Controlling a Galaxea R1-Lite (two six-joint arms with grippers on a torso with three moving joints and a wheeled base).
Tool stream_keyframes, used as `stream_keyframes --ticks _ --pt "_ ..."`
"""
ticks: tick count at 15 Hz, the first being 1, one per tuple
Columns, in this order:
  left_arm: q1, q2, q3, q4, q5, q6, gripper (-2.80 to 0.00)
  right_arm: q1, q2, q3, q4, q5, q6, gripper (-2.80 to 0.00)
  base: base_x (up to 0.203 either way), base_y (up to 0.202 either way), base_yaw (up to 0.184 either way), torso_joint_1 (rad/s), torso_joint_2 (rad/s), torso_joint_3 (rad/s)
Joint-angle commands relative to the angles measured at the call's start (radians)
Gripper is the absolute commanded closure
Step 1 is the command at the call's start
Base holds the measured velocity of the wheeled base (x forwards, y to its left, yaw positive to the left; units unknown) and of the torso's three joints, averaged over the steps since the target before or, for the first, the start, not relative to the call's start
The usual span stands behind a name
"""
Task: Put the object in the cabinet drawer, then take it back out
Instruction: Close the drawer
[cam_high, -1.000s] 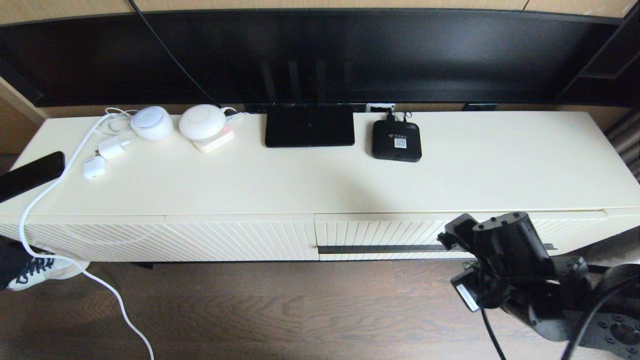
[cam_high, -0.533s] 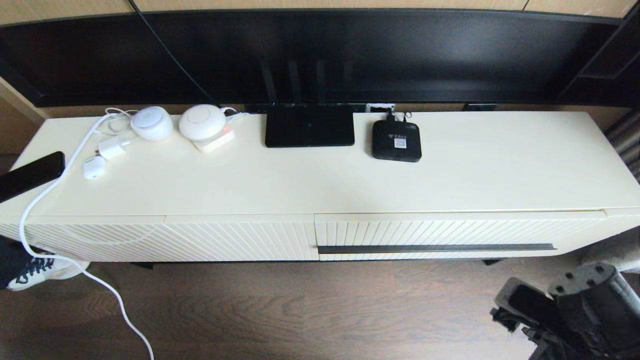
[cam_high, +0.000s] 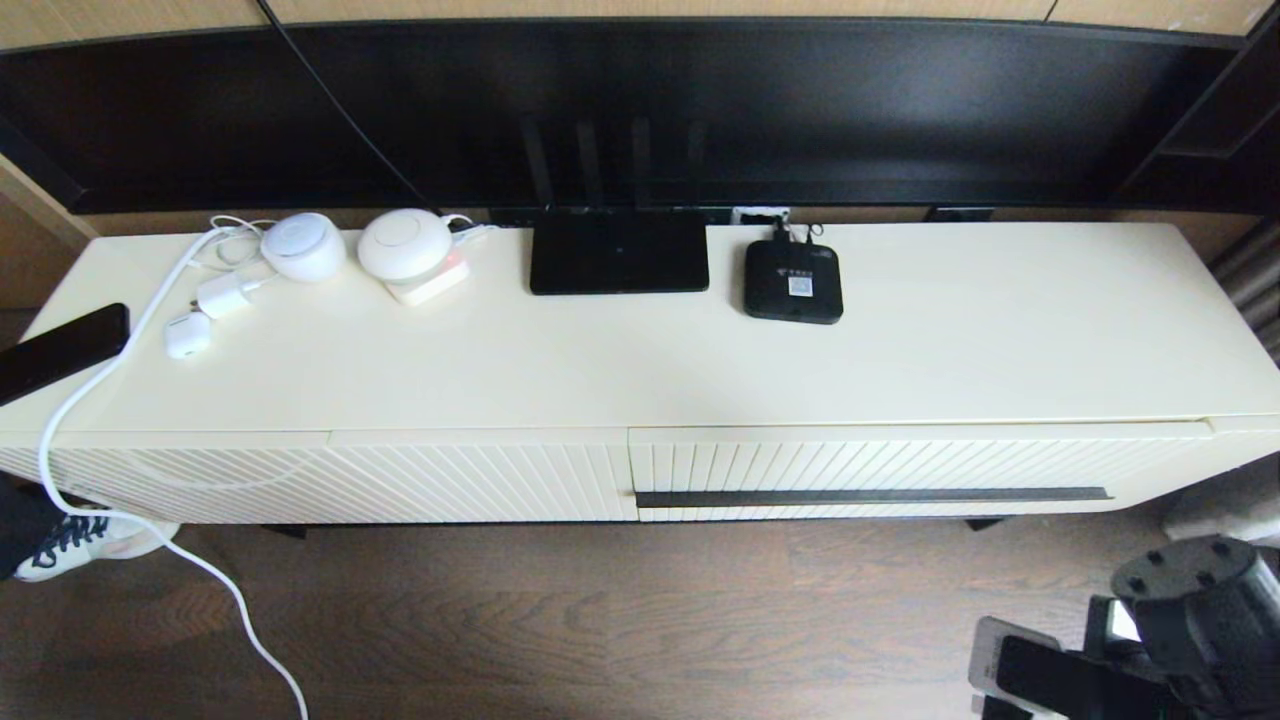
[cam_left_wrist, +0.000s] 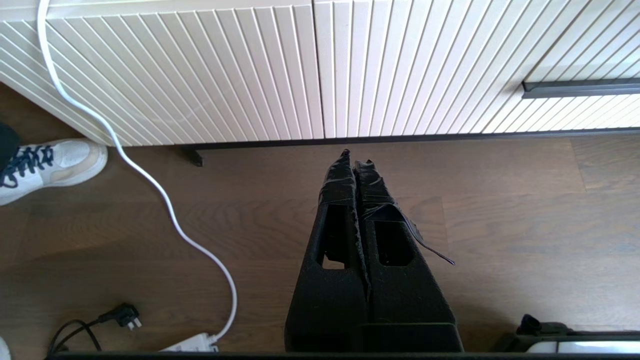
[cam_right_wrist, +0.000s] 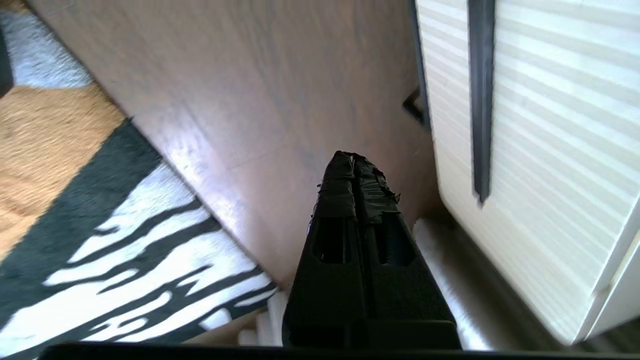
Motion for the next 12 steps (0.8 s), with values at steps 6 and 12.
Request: stream_keyframes --ticks 6,12 --pt "0.000 0.000 0.000 0.000 0.000 0.000 0.00 0.021 0.307 -0.058 -0.258 0.061 -0.078 -2.80 0.000 0.000 0.000 0.000 0.00 0.000" --pt "0.000 0.000 0.000 0.000 0.000 0.000 0.00 -0.052 0.436 -0.057 -0.430 0.203 -0.267 -2.80 0.000 0.000 0.000 0.000 0.00 0.000"
